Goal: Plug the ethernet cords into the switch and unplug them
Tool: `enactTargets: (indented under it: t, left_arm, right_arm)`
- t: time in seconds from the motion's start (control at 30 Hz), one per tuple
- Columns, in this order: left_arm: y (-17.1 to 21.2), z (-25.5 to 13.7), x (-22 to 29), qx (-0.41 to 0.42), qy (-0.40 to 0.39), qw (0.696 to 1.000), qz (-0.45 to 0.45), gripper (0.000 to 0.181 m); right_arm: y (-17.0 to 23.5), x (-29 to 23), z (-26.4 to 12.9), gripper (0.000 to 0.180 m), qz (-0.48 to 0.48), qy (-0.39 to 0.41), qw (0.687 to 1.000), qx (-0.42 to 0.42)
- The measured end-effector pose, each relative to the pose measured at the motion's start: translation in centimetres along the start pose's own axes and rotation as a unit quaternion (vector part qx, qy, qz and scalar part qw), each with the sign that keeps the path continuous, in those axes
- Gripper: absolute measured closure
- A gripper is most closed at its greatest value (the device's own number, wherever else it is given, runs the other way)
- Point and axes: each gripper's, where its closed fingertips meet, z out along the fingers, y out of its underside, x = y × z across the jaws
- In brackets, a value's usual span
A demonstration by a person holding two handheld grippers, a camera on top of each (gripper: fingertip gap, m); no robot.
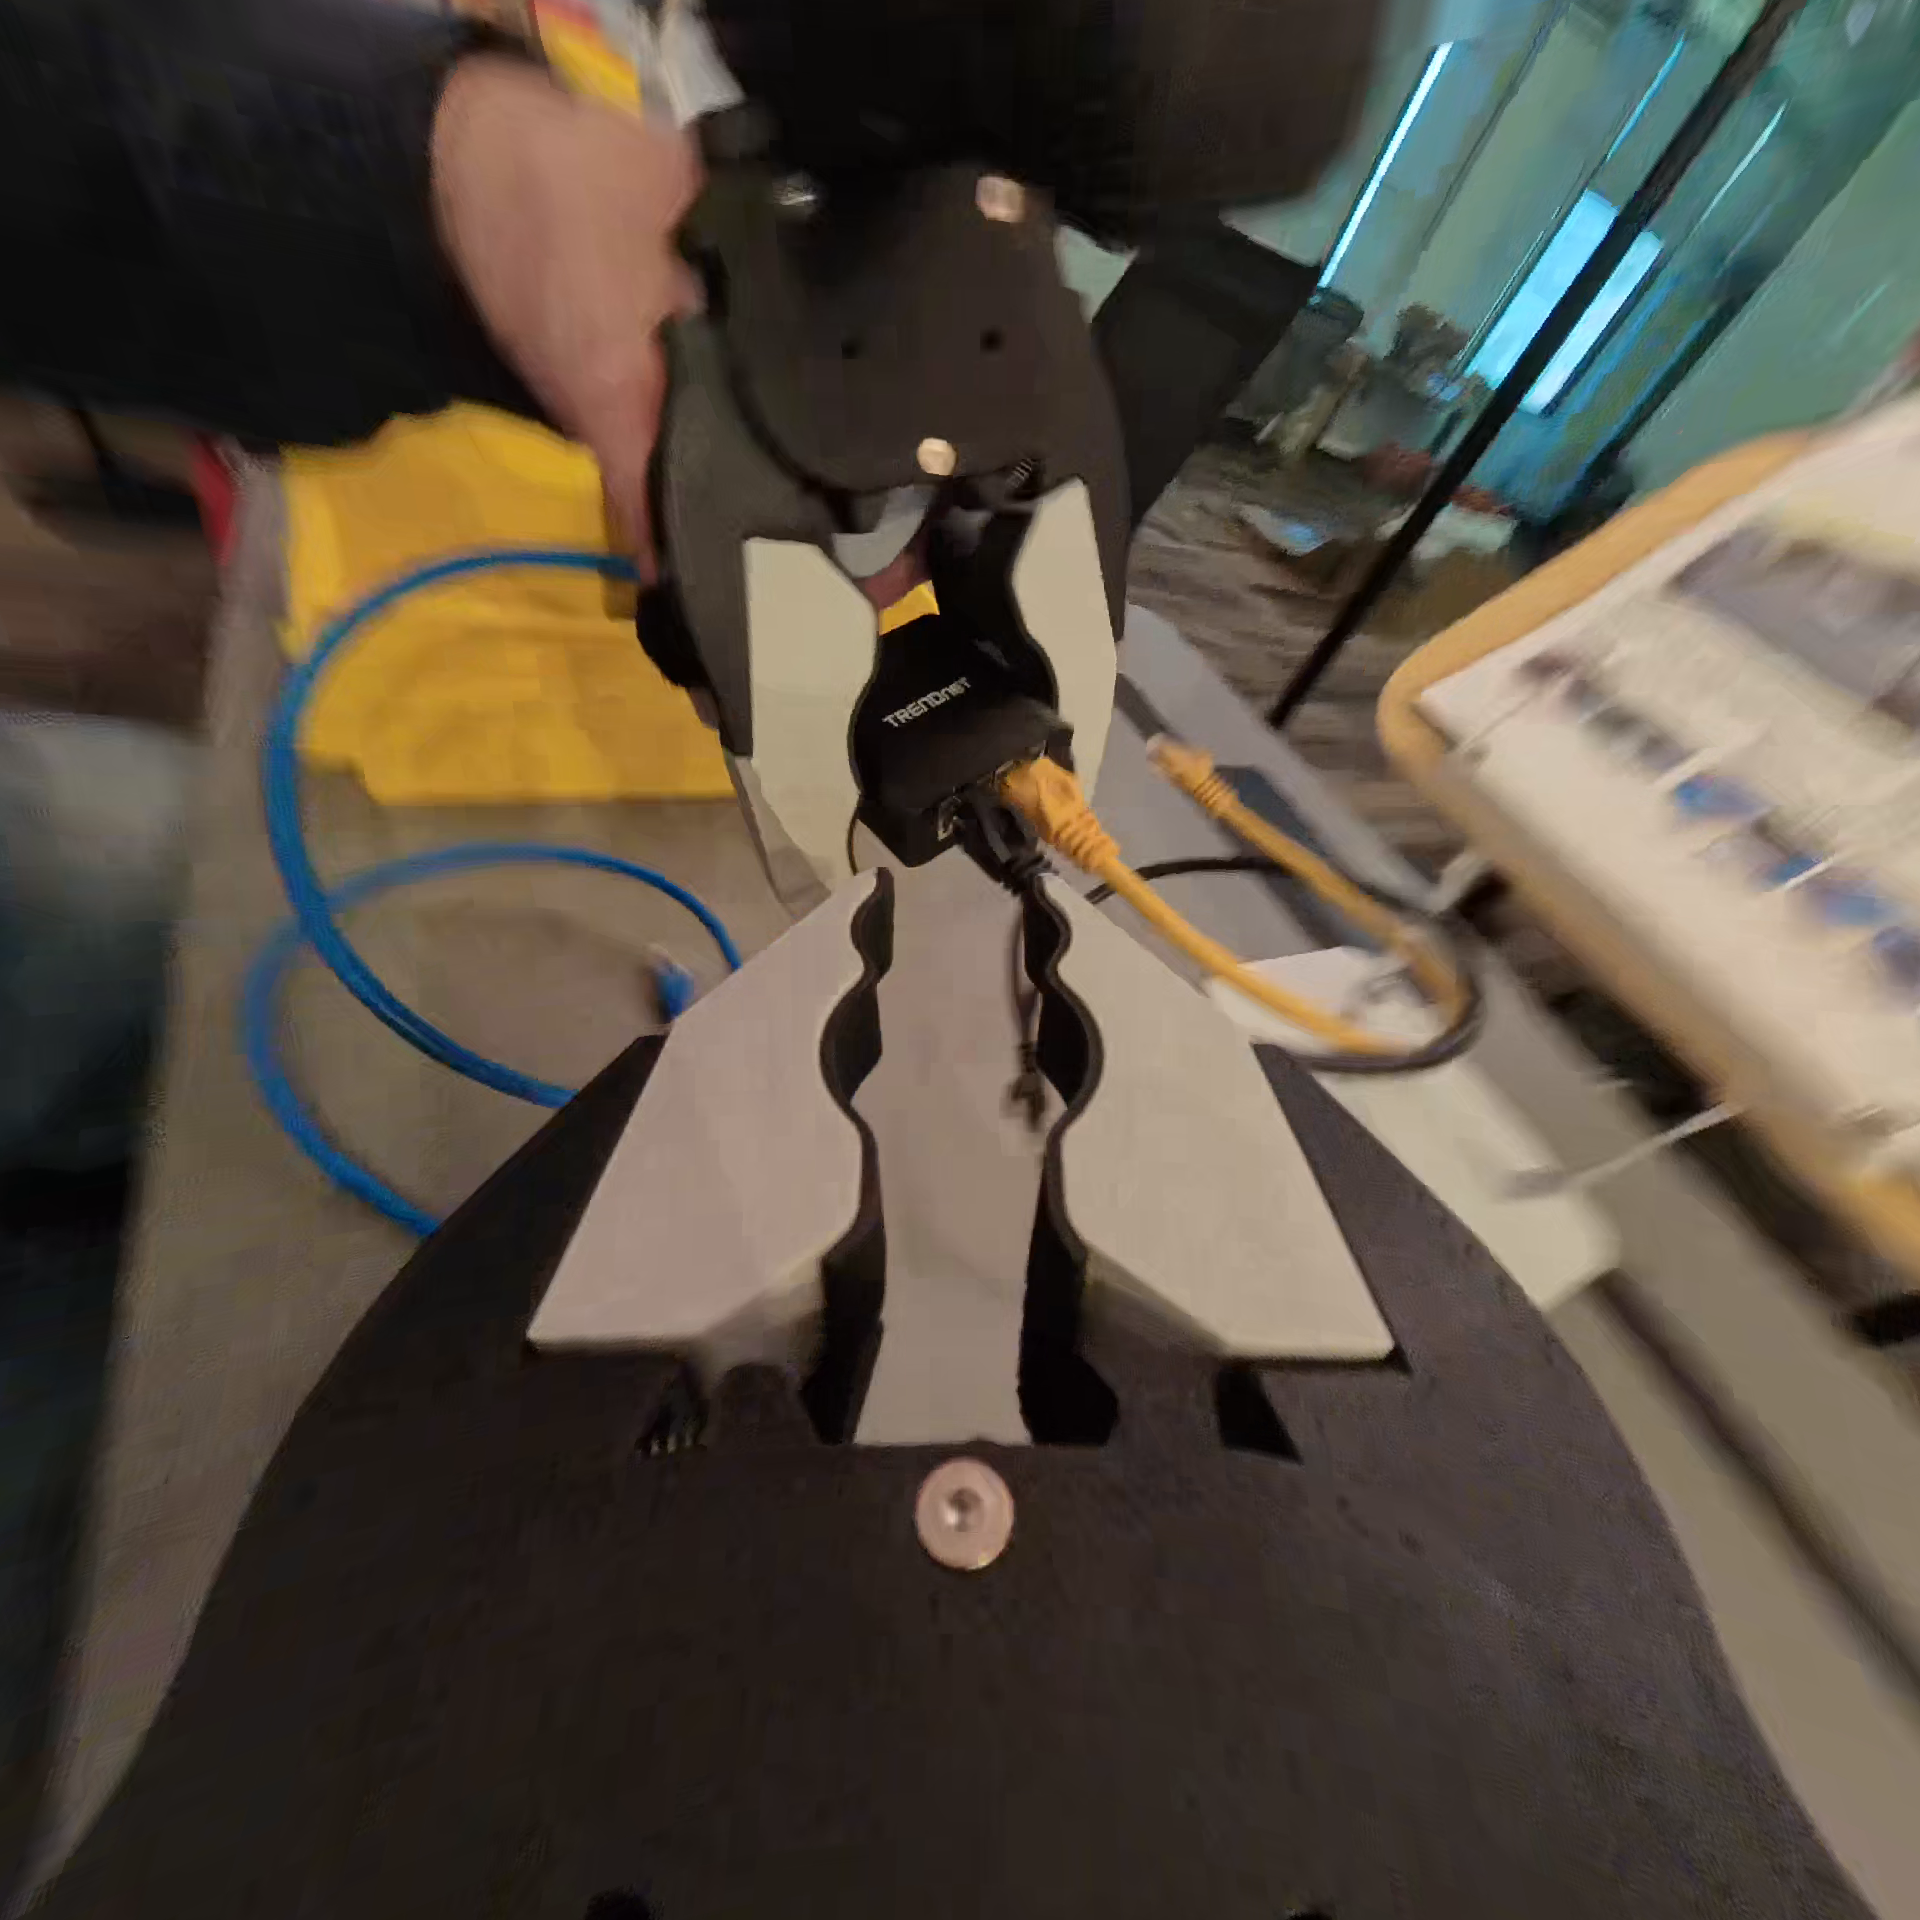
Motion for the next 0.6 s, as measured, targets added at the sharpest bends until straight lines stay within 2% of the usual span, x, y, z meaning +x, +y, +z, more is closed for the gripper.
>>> enactTargets:
  t: [0.1,0.2,0.33,0.47,0.6]
  left_arm:
    - [-0.2,-0.4,0.6,-0.001,0.035,0.999,-0.012,0.105]
    - [-0.3,-0.8,1.0,-0.002,0.064,0.998,-0.020,0.105]
    - [0.0,-1.0,1.3,-0.015,0.090,0.996,-0.021,0.105]
    - [0.2,-1.1,2.1,-0.012,0.129,0.991,-0.016,0.105]
    - [0.2,-1.6,3.2,-0.005,0.166,0.986,0.007,0.105]
  right_arm:
    - [-0.2,-0.3,0.7,0.154,-0.201,0.041,0.976,-0.067]
    - [-0.5,-0.8,1.8,0.144,-0.315,0.049,0.944,-0.088]
    - [0.2,-0.7,2.6,0.145,-0.387,0.039,0.914,-0.111]
    - [-0.1,-1.1,2.4,0.156,-0.419,0.003,0.902,-0.109]
    - [-0.6,-1.8,1.9,0.157,-0.438,-0.046,0.893,-0.095]
